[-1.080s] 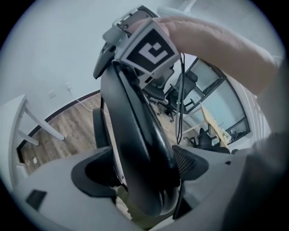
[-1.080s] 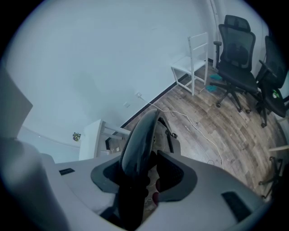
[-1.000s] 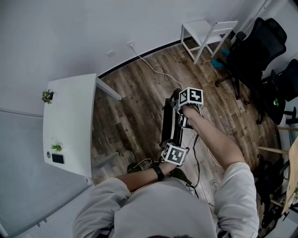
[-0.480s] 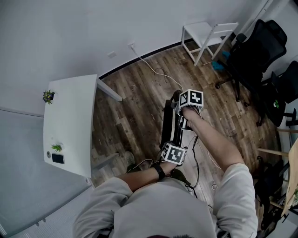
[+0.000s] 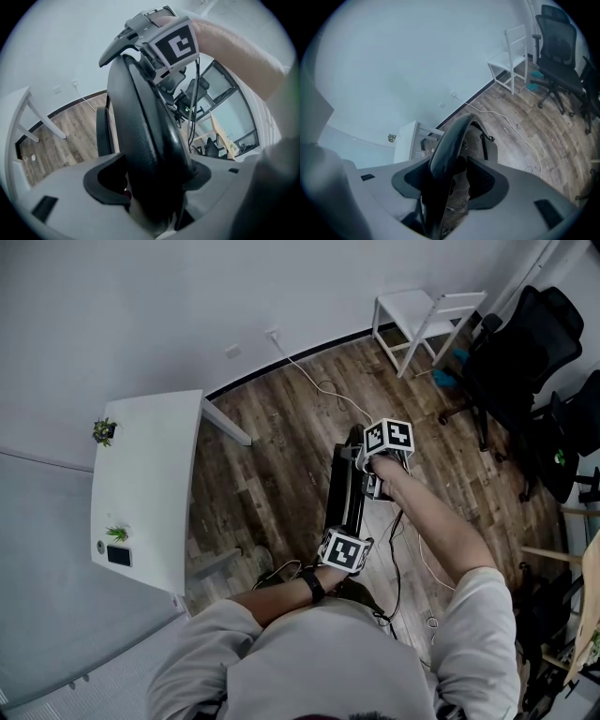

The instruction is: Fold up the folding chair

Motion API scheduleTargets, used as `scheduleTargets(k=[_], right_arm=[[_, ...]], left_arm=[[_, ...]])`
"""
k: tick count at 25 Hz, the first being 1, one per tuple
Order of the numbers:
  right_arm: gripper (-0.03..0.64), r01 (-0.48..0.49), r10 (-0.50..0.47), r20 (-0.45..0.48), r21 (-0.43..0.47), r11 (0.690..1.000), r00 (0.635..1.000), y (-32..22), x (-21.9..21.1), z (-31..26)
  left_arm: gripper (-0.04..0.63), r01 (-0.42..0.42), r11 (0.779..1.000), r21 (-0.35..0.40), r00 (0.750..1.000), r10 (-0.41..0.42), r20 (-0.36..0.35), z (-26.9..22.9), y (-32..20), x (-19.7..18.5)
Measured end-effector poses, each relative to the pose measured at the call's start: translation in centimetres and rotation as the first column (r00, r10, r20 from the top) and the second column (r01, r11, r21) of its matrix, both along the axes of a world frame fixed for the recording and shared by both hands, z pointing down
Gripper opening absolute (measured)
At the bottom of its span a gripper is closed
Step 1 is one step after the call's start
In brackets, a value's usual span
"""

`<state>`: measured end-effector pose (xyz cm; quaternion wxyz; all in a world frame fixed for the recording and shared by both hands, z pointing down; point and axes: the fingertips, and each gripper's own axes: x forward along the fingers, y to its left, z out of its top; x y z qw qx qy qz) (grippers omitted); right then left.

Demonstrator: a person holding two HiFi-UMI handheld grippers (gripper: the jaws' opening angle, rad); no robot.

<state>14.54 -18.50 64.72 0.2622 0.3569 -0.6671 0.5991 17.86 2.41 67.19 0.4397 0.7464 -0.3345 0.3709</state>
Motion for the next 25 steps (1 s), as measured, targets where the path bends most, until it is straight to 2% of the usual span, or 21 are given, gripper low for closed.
scheduleTargets(k=[4,7,9,11,13,15,17,19,21,24,25], right_arm=[[0.245,0.076,-0.077,0.022,0.010,0.997,0.997,0.0,-0.1,-1.5],[0.246,0.198,-0.198,0.005,0.025,0.980,0.980,0.1,0.6,-2.8],[0.252,0.320,-0.320,-0.011,0.050,0.946,0.947,0.4,1.3,-3.6],[0.265,0.448,-0.447,-0.032,0.104,0.888,0.894,0.5,1.6,-4.4],[0.267,0.562,-0.557,-0.082,0.177,0.808,0.826,0.1,1.7,-5.2],[0.270,0.666,-0.644,-0.175,0.247,0.704,0.745,-0.5,1.7,-5.8],[0.270,0.758,-0.710,-0.273,0.302,0.578,0.649,-1.2,1.3,-6.3],[0.270,0.828,-0.767,-0.327,0.326,0.457,0.552,-1.2,0.9,-6.5],[0.275,0.873,-0.814,-0.352,0.339,0.350,0.462,-0.7,0.4,-6.6],[0.287,0.917,-0.851,-0.417,0.364,0.165,0.319,-0.2,-0.2,-6.6],[0.289,0.923,-0.855,-0.437,0.368,0.113,0.279,-0.1,-0.5,-6.7]], left_arm=[[0.305,-0.003,1.000,0.002,1.000,0.003,-0.008,-0.1,-0.1,-0.3],[0.308,-0.012,1.000,0.004,1.000,0.012,-0.016,0.0,-0.2,-0.2],[0.308,-0.002,1.000,0.004,1.000,0.002,-0.011,0.0,-0.2,-0.3],[0.308,-0.002,1.000,0.004,1.000,0.002,-0.007,0.1,-0.1,-0.4],[0.310,-0.009,1.000,-0.005,1.000,0.009,-0.004,0.2,0.2,-0.6],[0.311,-0.018,1.000,-0.013,1.000,0.018,-0.002,0.1,0.4,-0.6],[0.314,-0.024,1.000,-0.013,1.000,0.024,-0.001,0.1,0.4,-0.7],[0.316,-0.030,1.000,-0.010,1.000,0.030,0.000,0.1,0.3,-0.7],[0.318,-0.034,0.999,-0.008,0.999,0.034,0.002,0.1,0.3,-0.9],[0.318,-0.034,0.999,-0.004,0.999,0.034,0.006,0.0,0.2,-1.2],[0.318,-0.035,0.999,-0.003,0.999,0.035,0.006,0.0,0.2,-1.3]])
